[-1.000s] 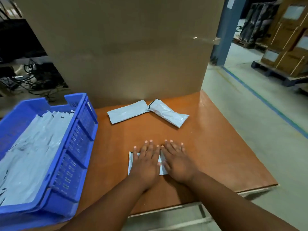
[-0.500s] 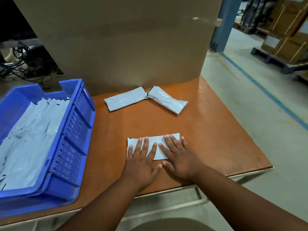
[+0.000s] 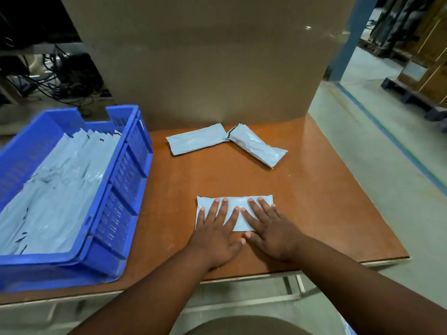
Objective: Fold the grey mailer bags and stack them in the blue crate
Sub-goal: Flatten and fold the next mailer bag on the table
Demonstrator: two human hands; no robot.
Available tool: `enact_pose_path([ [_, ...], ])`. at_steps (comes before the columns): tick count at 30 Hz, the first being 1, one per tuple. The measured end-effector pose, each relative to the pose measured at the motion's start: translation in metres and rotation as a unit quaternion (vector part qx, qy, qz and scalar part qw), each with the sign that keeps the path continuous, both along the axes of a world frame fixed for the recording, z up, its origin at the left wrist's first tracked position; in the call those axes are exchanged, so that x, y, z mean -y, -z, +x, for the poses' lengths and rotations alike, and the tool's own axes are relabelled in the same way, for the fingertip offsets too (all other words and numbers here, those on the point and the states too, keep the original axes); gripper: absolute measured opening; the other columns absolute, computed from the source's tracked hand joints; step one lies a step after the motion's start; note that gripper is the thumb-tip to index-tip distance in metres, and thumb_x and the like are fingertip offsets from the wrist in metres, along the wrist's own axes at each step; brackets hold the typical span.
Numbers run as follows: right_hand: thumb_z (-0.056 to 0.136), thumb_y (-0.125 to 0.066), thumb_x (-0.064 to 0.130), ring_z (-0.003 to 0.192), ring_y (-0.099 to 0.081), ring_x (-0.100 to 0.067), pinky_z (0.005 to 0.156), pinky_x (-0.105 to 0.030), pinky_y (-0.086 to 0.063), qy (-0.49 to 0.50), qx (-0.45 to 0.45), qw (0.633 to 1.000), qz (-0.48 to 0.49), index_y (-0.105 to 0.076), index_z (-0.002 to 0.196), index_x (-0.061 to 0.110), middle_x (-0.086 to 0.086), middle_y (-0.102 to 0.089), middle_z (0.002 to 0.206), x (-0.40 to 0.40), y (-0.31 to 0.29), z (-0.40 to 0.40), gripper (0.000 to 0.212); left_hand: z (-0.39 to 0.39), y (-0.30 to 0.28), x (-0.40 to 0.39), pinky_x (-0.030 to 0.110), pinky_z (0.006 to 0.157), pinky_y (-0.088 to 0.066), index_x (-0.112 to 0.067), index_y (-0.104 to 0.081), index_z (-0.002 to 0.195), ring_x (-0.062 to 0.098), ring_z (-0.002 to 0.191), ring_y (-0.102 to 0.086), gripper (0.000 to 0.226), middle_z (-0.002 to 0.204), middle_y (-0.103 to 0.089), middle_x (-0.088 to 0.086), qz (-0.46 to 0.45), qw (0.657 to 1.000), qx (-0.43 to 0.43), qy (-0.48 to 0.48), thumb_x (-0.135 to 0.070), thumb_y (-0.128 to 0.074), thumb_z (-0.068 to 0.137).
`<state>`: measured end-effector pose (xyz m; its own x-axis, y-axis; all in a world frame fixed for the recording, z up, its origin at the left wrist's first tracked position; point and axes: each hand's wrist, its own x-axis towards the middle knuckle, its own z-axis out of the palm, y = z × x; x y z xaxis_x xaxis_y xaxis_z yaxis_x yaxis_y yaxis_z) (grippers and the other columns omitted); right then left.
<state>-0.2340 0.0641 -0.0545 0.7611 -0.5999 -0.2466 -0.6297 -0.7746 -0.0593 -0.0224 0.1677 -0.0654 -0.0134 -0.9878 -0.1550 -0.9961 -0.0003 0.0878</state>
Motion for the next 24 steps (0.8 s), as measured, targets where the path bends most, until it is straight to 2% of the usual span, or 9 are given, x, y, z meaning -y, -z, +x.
enact_pose_path([
  [4, 0.105, -0.012, 0.073, 0.16, 0.023, -0.023, 0.13, -0.057, 0.004, 0.008, -0.011, 1.0, 0.0, 0.012, 0.167, 0.037, 0.003, 0.023, 0.174, -0.003, -0.013, 0.006, 0.075, 0.011, -0.009, -0.007, 0.055, 0.13, 0.006, -0.038, 0.016, 0.166, 0.018, 0.157, 0.033, 0.086, 0.173, 0.031, -0.003, -0.015, 1.0, -0.013, 0.002, -0.082, -0.013, 0.097],
  [6, 0.108, -0.012, 0.067, 0.161, 0.021, -0.022, 0.129, -0.059, 0.003, 0.006, 0.012, 1.0, -0.02, 0.008, 0.168, 0.033, 0.004, 0.019, 0.176, -0.009, -0.015, 0.012, 0.072, 0.018, -0.009, -0.016, 0.051, 0.131, 0.005, -0.036, 0.013, 0.167, 0.015, 0.157, 0.031, 0.085, 0.173, 0.029, -0.004, -0.04, 0.998, -0.03, -0.034, -0.079, -0.012, 0.099],
  [9, 0.108, -0.007, 0.063, 0.16, 0.023, -0.018, 0.13, -0.054, 0.008, -0.019, 0.049, 0.998, -0.02, 0.008, 0.169, 0.032, 0.007, 0.018, 0.176, -0.018, -0.017, 0.032, 0.069, 0.028, -0.007, -0.027, 0.046, 0.132, 0.006, -0.033, 0.009, 0.169, 0.013, 0.158, 0.029, 0.084, 0.174, 0.026, -0.005, -0.054, 0.997, -0.031, -0.049, -0.074, -0.014, 0.1],
  [11, 0.106, 0.001, 0.065, 0.16, 0.024, -0.017, 0.13, -0.053, 0.009, -0.034, 0.056, 0.998, -0.013, 0.007, 0.169, 0.032, 0.007, 0.019, 0.175, -0.022, -0.017, 0.049, 0.071, 0.033, -0.004, -0.031, 0.045, 0.132, 0.004, -0.031, 0.007, 0.169, 0.011, 0.159, 0.026, 0.082, 0.175, 0.023, -0.006, -0.054, 0.997, -0.031, -0.044, -0.071, -0.015, 0.101],
  [16, 0.106, -0.004, 0.065, 0.16, 0.025, -0.018, 0.129, -0.055, 0.011, -0.035, 0.056, 0.998, -0.007, 0.008, 0.168, 0.035, 0.006, 0.022, 0.175, -0.03, -0.003, 0.072, 0.07, 0.044, 0.01, -0.035, 0.046, 0.132, -0.008, -0.025, -0.001, 0.17, 0.012, 0.162, 0.012, 0.08, 0.176, 0.017, -0.006, -0.053, 0.997, -0.036, -0.047, -0.065, -0.016, 0.103],
  [24, 0.108, -0.008, 0.062, 0.161, 0.023, -0.019, 0.129, -0.056, 0.01, -0.033, 0.038, 0.999, -0.02, 0.009, 0.168, 0.032, 0.005, 0.022, 0.175, -0.027, 0.011, 0.074, 0.07, 0.041, 0.01, -0.032, 0.043, 0.133, -0.004, -0.024, -0.003, 0.171, 0.015, 0.164, 0.006, 0.081, 0.178, 0.009, -0.003, -0.046, 0.997, -0.035, -0.051, -0.061, -0.023, 0.101],
])
